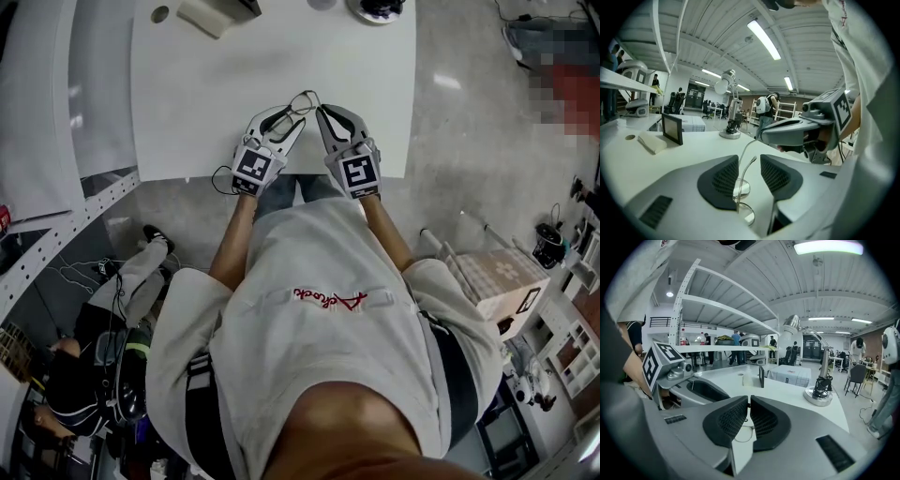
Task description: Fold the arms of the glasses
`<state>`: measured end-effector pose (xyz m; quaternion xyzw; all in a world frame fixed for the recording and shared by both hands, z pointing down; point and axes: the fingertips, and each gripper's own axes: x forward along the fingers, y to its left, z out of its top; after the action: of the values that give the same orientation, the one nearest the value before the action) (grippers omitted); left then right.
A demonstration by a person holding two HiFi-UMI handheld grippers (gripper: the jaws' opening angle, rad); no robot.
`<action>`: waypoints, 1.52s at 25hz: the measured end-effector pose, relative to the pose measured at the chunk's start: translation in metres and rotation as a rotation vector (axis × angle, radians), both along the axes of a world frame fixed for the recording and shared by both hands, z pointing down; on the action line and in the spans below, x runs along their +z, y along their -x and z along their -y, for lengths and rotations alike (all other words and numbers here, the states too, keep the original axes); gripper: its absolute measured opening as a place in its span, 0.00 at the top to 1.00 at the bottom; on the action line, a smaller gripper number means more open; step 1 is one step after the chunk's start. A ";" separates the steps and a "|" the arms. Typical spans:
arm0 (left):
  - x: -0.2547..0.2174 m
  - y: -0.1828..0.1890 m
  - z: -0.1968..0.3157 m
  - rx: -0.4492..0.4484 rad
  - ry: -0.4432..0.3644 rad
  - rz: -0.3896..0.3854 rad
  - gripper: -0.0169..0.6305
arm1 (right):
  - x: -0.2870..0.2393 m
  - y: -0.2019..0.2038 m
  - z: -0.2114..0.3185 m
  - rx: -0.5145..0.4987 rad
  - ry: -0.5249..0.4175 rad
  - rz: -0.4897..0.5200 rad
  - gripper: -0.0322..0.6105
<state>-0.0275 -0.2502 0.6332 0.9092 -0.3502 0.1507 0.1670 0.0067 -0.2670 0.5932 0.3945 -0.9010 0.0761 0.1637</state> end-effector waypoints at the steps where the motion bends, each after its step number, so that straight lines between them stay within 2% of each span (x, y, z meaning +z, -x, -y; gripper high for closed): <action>1: -0.004 0.002 0.000 -0.010 -0.019 -0.001 0.77 | 0.000 0.000 0.000 0.000 0.000 0.000 0.89; 4: 0.004 0.010 -0.001 -0.030 -0.020 0.018 0.85 | 0.001 0.002 0.001 -0.008 -0.002 -0.005 0.89; 5: 0.008 0.010 -0.002 -0.027 -0.009 0.020 0.93 | 0.001 0.003 0.001 -0.009 -0.003 -0.005 0.89; 14: 0.024 0.003 0.008 -0.021 0.037 0.046 0.94 | 0.000 0.004 0.004 -0.009 -0.001 -0.010 0.89; 28: 0.083 -0.007 0.021 0.055 0.119 0.204 0.94 | -0.001 0.007 0.007 -0.003 0.000 -0.015 0.89; 33: 0.086 -0.008 0.022 0.055 0.121 0.201 0.94 | -0.001 0.009 0.006 -0.008 -0.003 -0.023 0.89; 38: 0.086 -0.006 0.022 0.050 0.115 0.187 0.94 | 0.001 0.018 0.000 -0.062 -0.040 -0.078 0.89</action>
<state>-0.0213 -0.2721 0.7197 0.8886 -0.3322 0.2588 0.1816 -0.0116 -0.2667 0.5944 0.3723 -0.9071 0.0375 0.1928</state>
